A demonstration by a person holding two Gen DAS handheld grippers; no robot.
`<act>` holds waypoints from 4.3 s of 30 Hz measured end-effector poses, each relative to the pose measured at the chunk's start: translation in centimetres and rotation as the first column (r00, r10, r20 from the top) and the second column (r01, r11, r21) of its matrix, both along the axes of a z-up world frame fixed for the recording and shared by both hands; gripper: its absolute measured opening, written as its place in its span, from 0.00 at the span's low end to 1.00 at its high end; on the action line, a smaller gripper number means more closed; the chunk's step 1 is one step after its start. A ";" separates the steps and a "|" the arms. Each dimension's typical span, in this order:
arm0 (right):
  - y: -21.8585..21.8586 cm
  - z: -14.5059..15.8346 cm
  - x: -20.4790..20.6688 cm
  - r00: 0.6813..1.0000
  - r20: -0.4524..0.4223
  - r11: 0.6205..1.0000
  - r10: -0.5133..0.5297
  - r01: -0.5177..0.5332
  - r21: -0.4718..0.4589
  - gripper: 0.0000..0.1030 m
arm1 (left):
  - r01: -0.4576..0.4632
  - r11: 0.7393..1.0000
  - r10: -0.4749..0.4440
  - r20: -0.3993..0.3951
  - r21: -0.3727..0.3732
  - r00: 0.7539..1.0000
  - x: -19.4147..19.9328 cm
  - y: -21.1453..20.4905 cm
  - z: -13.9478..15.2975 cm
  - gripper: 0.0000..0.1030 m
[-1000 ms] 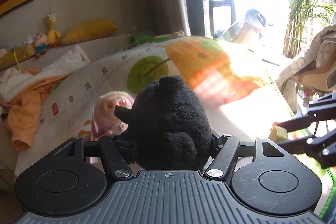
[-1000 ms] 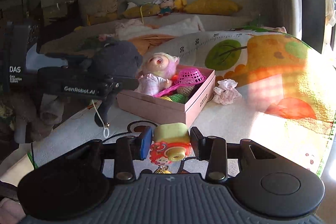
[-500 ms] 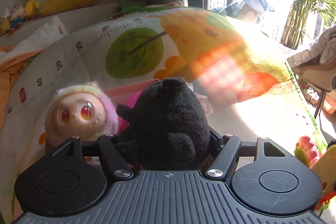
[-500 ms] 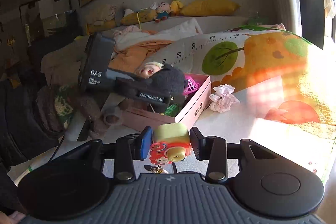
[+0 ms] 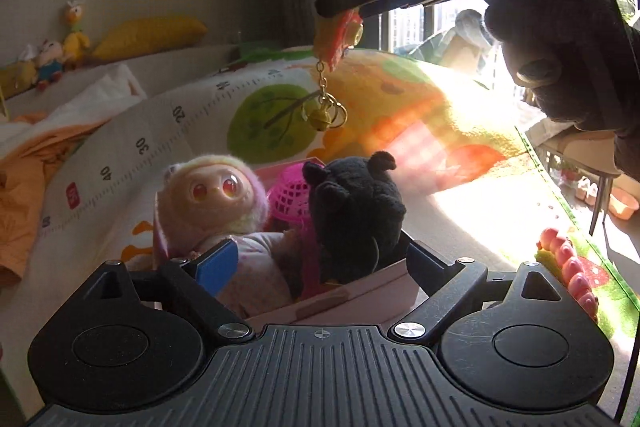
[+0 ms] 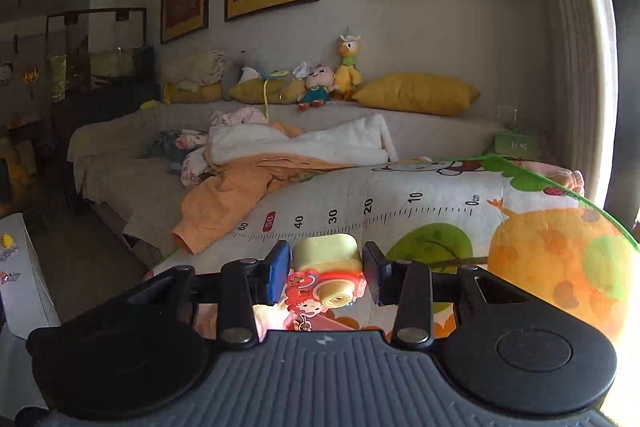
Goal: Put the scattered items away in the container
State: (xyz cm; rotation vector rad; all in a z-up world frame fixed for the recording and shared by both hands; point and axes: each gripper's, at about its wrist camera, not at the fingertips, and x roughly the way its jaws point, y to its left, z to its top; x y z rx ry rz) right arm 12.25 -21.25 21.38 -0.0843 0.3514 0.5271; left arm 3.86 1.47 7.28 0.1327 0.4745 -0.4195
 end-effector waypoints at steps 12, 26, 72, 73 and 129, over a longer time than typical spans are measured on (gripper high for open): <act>2.3 -5.0 7.2 0.980 -0.191 0.998 -0.060 0.065 0.022 0.63 | -0.120 0.989 0.113 -0.082 -0.091 0.990 1.2 5.7 -1.0 0.94; -5.2 -13.5 9.0 0.882 -0.405 0.968 -0.241 0.247 -0.039 0.53 | -0.131 0.988 0.121 -0.112 -0.087 0.986 -0.1 4.5 -1.8 0.95; -18.7 -17.2 -26.8 0.825 -0.343 0.801 -0.449 0.541 0.255 0.82 | 0.283 0.943 -0.247 -0.203 0.173 0.947 -7.6 -18.4 -6.9 0.34; -18.1 -17.0 -26.6 0.835 -0.341 0.811 -0.432 0.525 0.259 0.82 | 0.265 0.944 -0.229 -0.189 0.197 0.955 -8.1 -16.7 -6.5 0.34; -3.2 -19.9 -20.1 0.891 -0.321 0.945 -0.321 0.279 -0.170 1.00 | -0.063 0.994 0.083 -0.241 0.090 0.967 -13.1 -6.4 -7.8 1.00</act>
